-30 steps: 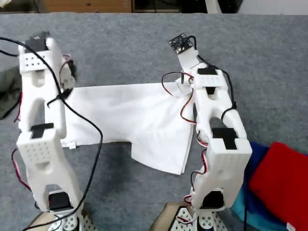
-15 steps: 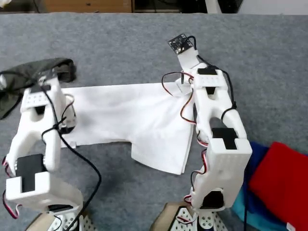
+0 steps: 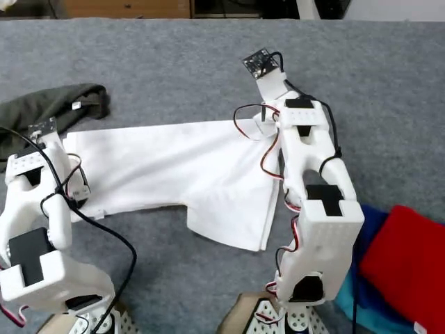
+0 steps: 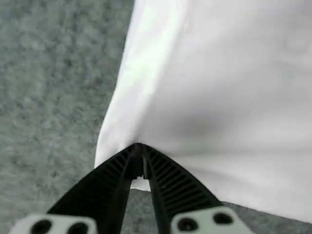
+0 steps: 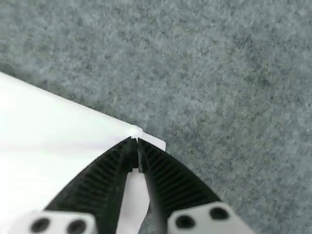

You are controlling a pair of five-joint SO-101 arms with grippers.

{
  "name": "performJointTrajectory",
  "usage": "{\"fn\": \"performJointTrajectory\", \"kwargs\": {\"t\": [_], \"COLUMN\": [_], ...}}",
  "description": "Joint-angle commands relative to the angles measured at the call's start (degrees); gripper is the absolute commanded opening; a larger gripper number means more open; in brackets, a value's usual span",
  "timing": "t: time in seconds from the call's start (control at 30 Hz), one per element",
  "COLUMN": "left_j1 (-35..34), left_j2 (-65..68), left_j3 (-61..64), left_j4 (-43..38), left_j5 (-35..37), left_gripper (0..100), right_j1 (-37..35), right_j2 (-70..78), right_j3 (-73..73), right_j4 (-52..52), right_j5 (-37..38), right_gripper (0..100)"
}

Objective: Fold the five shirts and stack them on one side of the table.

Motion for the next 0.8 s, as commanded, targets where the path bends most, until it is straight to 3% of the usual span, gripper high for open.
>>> {"fn": "performJointTrajectory", "kwargs": {"t": [0.0,0.17,0.3,0.6,0.7,0.77], "left_j1": [-0.53,0.00,0.18,1.76,2.11,1.67], "left_j2": [-4.09,-13.14,-19.21,-10.68,-6.11,-4.97], "left_j3": [-3.25,-9.76,-14.24,-3.16,1.05,2.02], "left_j4": [5.63,13.36,13.89,-16.26,-25.23,-26.81], "left_j5": [-0.44,-0.26,0.26,17.05,18.11,17.76], "left_gripper": [2,2,2,2,2,2], "right_j1": [0.48,0.66,0.75,0.92,1.63,2.07], "right_j2": [1.19,4.18,4.79,3.38,1.63,0.84], "right_j3": [-4.79,-10.07,-11.03,-10.24,-9.10,-9.10], "right_j4": [-0.09,4.84,5.71,5.71,5.54,5.54], "right_j5": [1.23,1.14,1.14,0.35,-1.41,-1.67], "right_gripper": [0.5,0.5,0.5,0.5,0.5,0.5]}}
